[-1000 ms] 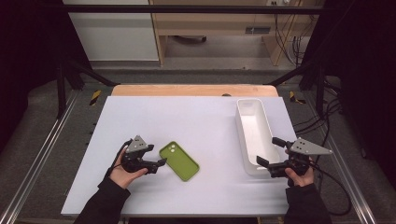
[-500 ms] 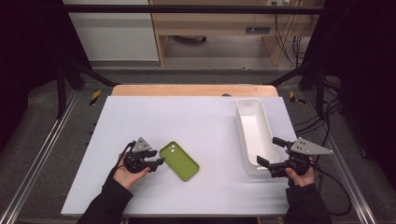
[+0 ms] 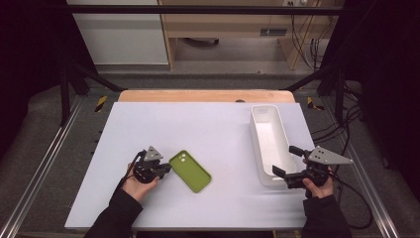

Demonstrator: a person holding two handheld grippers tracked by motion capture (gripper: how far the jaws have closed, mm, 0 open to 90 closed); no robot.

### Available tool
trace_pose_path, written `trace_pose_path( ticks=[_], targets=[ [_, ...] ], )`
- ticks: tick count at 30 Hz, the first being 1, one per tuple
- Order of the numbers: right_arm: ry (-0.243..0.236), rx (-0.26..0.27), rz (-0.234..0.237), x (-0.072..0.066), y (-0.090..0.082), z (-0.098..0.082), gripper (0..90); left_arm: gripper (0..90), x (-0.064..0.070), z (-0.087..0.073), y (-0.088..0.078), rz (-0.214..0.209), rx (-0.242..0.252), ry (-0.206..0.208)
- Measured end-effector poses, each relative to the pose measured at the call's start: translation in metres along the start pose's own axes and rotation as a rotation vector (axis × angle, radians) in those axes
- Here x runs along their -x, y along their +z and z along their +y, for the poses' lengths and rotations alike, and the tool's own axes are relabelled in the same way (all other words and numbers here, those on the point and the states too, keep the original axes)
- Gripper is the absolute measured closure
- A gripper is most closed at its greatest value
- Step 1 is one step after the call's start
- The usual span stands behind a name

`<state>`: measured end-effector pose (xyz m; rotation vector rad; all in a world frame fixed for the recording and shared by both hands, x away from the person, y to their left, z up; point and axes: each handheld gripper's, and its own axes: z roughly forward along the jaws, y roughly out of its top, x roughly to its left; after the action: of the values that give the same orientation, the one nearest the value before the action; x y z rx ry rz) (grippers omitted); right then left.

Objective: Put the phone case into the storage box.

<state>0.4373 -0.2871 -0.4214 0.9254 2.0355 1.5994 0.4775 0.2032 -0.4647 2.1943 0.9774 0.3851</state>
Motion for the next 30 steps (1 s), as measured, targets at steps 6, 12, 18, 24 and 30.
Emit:
trace_pose_path(
  ticks=[6, 12, 18, 24, 30],
  targets=[
    [0.004, 0.001, -0.001, 0.000, -0.001, 0.000, 0.5, 89.9, 0.000, 0.000, 0.003, 0.009, 0.005, 0.004],
    [0.004, 0.002, 0.000, 0.000, -0.001, 0.001, 0.5, 90.0, 0.000, 0.001, 0.007, 0.012, -0.003, 0.009],
    [0.004, 0.002, 0.000, 0.000, -0.001, 0.001, 0.5, 90.0, 0.000, 0.002, 0.011, 0.023, 0.013, 0.007],
    [0.003, 0.001, 0.001, 0.000, -0.001, 0.001, 0.5, 90.0, -0.001, 0.002, 0.012, 0.026, 0.026, 0.004],
    [0.003, 0.001, 0.000, 0.000, -0.001, 0.001, 0.5, 90.0, -0.002, 0.004, 0.015, 0.030, 0.038, 0.002]
  ],
)
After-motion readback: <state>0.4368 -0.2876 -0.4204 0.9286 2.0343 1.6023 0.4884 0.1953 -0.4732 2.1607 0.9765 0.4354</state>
